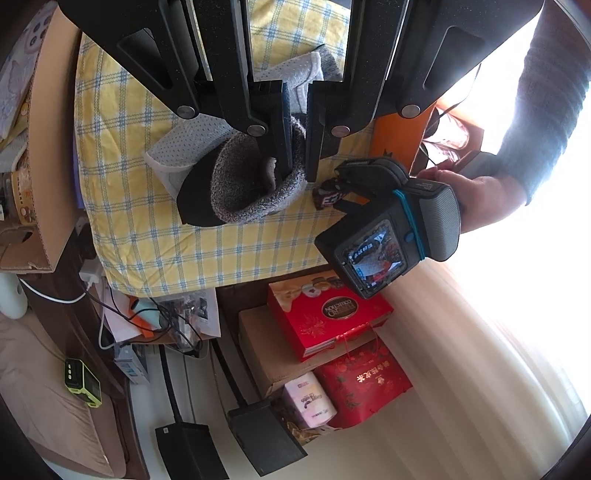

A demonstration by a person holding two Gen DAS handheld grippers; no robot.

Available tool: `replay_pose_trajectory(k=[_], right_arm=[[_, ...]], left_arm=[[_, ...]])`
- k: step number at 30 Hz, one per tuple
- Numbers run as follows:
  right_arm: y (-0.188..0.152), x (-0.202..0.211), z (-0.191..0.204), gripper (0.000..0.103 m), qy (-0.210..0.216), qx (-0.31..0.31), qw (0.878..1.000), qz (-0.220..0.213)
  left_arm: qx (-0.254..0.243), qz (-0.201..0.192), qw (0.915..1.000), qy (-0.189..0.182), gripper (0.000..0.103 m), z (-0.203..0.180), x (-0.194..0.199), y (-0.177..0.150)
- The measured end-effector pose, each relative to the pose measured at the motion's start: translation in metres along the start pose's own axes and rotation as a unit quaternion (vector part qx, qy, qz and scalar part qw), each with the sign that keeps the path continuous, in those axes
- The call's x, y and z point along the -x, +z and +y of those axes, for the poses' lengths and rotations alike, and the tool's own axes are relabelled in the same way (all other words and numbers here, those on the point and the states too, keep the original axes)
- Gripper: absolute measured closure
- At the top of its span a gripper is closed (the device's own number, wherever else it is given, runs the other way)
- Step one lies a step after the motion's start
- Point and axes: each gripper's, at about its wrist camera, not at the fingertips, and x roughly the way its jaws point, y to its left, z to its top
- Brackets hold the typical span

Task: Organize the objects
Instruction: 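Carry the brown bar into the box beside the Snickers while the right gripper carries the sock over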

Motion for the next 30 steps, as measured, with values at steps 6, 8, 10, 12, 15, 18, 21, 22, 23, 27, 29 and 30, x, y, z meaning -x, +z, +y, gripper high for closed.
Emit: replay_pose_trajectory(k=[6,8,10,12,15,18,21,22,23,27,29,30], right_arm=[[0.002,0.005,0.012,0.098,0.006,0.007,1.0,-0.008],[0.003,0.009,0.02,0.098,0.009,0.011,1.0,-0.012],[0.003,0.014,0.028,0.098,0.013,0.017,1.0,-0.016],[0.004,0.017,0.038,0.098,0.017,0.025,0.999,-0.018],[0.003,0.021,0.054,0.098,0.023,0.036,0.999,-0.021],[0.001,0.023,0.071,0.098,0.031,0.048,0.998,-0.022],[-0.002,0.023,0.09,0.098,0.04,0.064,0.997,-0.021],[-0.003,0.022,0.097,0.098,0.043,0.069,0.996,-0.02],[-0.004,0.021,0.103,0.098,0.045,0.074,0.996,-0.018],[-0.011,0.01,0.126,0.098,0.058,0.089,0.994,-0.009],[-0.016,0.003,0.135,0.098,0.062,0.095,0.993,-0.003],[-0.017,0.0,0.14,0.098,0.064,0.098,0.993,0.0]], left_arm=[[0.089,-0.09,0.99,-0.062,0.075,0.018,0.051,-0.02],[0.105,-0.115,0.9845,-0.08,0.075,0.025,0.071,-0.03],[0.12,-0.137,0.9795,-0.087,0.075,0.033,0.087,-0.039],[0.131,-0.154,0.9751,-0.092,0.075,0.039,0.109,-0.053],[0.145,-0.177,0.9687,-0.096,0.075,0.05,0.13,-0.072],[0.159,-0.187,0.9655,-0.087,0.075,0.064,0.143,-0.089],[0.181,-0.184,0.9632,-0.076,0.075,0.075,0.147,-0.109],[0.191,-0.181,0.9621,-0.071,0.075,0.079,0.144,-0.114],[0.201,-0.178,0.961,-0.065,0.075,0.083,0.141,-0.119],[0.24,-0.158,0.9557,-0.066,0.075,0.095,0.113,-0.136],[0.26,-0.148,0.9521,-0.066,0.075,0.101,0.098,-0.142],[0.27,-0.144,0.9497,-0.067,0.075,0.103,0.092,-0.146]])
